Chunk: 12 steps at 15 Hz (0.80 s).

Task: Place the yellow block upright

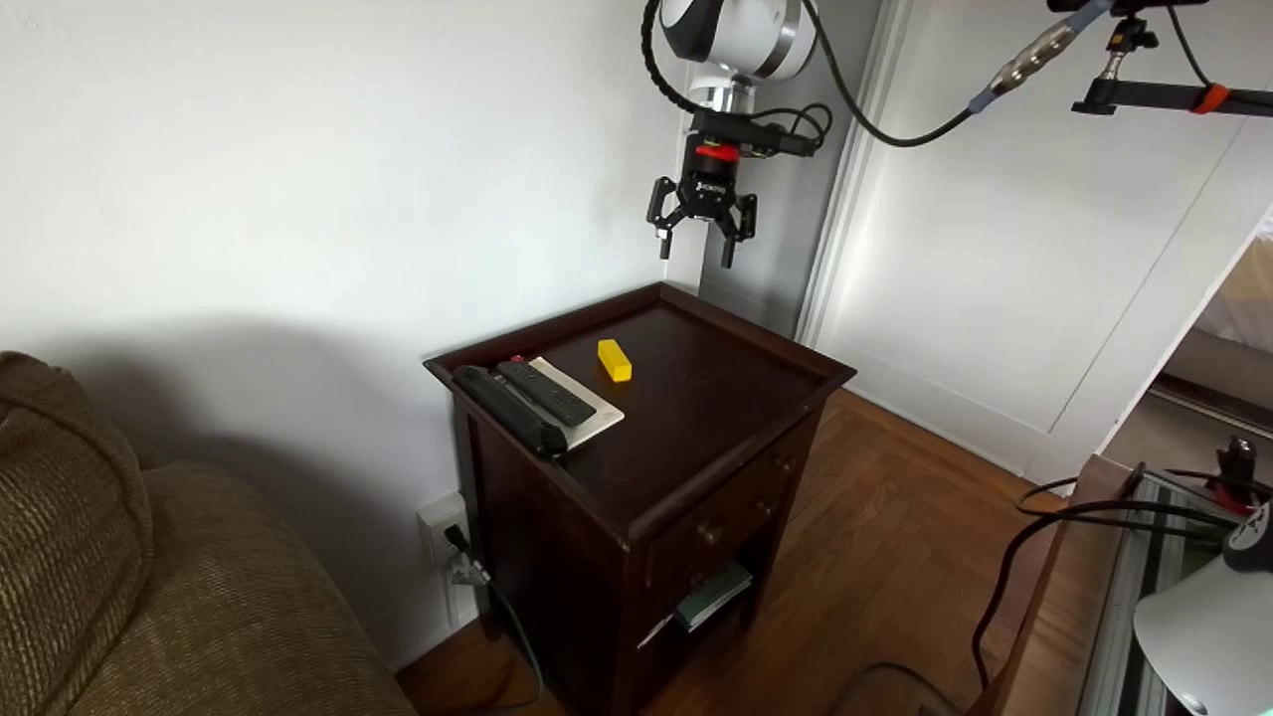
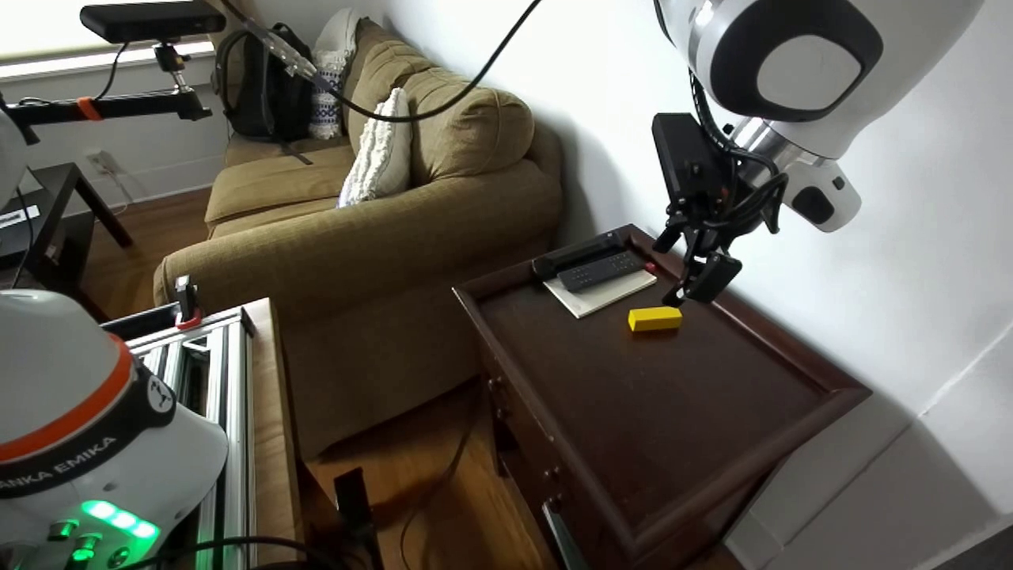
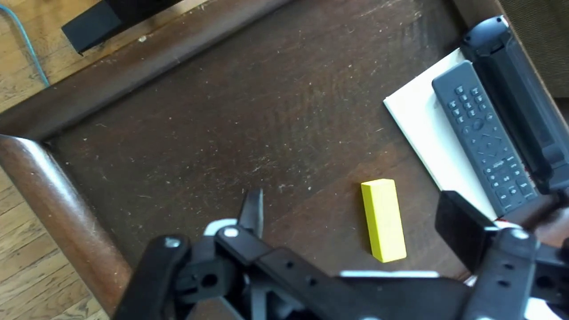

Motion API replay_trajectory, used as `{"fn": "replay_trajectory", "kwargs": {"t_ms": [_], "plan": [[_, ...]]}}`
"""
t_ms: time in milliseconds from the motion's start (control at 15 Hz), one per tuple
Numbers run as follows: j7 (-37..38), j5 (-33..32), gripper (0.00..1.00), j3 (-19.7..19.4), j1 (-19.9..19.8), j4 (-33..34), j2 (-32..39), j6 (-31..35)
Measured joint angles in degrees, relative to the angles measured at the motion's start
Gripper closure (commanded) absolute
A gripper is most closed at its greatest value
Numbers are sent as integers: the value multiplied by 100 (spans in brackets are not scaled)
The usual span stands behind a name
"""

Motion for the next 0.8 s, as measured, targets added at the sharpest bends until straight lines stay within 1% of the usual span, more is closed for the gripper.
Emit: {"fn": "replay_trajectory", "kwargs": {"t_ms": [400,600,800], "plan": [[141,-11,0,181,2,1538,1268,-763],[164,-24,0,238,6,2084,1712,-901],[164,-27,0,265,8,2421,2026,-881]]}}
